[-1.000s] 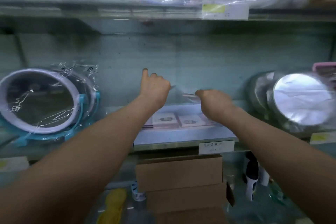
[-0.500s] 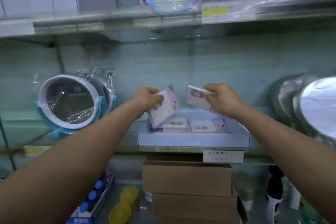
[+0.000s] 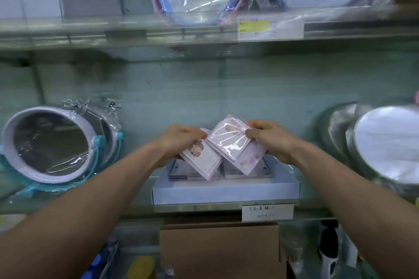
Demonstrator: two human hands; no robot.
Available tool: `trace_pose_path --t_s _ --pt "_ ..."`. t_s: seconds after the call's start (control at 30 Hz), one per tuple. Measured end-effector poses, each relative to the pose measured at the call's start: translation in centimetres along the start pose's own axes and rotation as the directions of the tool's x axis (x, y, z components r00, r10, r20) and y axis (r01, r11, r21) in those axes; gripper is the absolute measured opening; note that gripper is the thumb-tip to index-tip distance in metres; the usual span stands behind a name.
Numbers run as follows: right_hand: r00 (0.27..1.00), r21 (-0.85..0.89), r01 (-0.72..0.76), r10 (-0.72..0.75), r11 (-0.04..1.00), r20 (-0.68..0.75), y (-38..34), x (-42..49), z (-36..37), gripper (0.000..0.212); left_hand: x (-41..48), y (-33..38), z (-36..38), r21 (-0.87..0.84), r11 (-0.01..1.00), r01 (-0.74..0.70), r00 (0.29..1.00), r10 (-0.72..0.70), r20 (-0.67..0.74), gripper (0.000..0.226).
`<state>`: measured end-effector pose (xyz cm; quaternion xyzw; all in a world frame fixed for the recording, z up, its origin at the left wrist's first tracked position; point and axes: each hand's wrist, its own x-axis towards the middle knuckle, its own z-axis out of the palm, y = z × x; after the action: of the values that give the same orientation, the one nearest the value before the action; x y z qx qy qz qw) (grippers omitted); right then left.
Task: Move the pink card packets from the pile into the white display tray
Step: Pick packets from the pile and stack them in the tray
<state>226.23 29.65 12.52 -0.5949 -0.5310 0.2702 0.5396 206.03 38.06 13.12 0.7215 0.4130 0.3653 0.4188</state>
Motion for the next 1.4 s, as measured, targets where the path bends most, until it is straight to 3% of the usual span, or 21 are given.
trace_pose_path --t_s 0.4,0.57,0.73,0.97,1.1,1.3,1.4 --pt "1.0 0.161 0.017 -0.014 0.987 -0.015 -0.9 0.6 2.0 0.023 1.5 -0.5 -0.2 -0.056 0.998 -0.02 1.0 0.02 0.007 0.015" --pt "1.0 0.257 -0.008 0.009 0.966 -0.001 -1.4 1.1 2.1 0.02 2.5 0.2 -1.4 -0.25 0.968 -0.023 0.992 -0.009 -0.127 0.007" --pt "0.998 0.313 -0.063 0.061 0.948 0.017 -1.0 1.2 1.8 0.009 3.0 -0.6 -2.2 -0.341 0.938 0.057 0.992 -0.093 -0.091 0.01" --pt "0.984 0.258 -0.072 0.111 0.964 -0.138 -1.2 1.8 1.4 0.014 3.2 -0.6 -1.1 -0.259 0.96 0.104 0.994 -0.108 -0.003 0.015" --pt "0.991 0.17 -0.125 0.133 0.977 -0.034 -0.8 1.6 1.7 0.012 3.4 0.0 -1.1 -0.233 0.969 0.077 0.993 -0.095 -0.064 0.006" --pt "0.961 0.067 -0.179 0.189 0.982 -0.204 0.0 1.6 1.4 0.015 3.5 -1.0 -2.3 -0.217 0.975 0.055 0.981 -0.093 -0.169 0.022" --pt "0.953 0.133 -0.172 0.199 0.976 -0.229 -0.3 1.6 1.5 0.02 3.6 -1.5 -3.1 -0.227 0.971 0.079 0.974 -0.124 -0.192 0.019"
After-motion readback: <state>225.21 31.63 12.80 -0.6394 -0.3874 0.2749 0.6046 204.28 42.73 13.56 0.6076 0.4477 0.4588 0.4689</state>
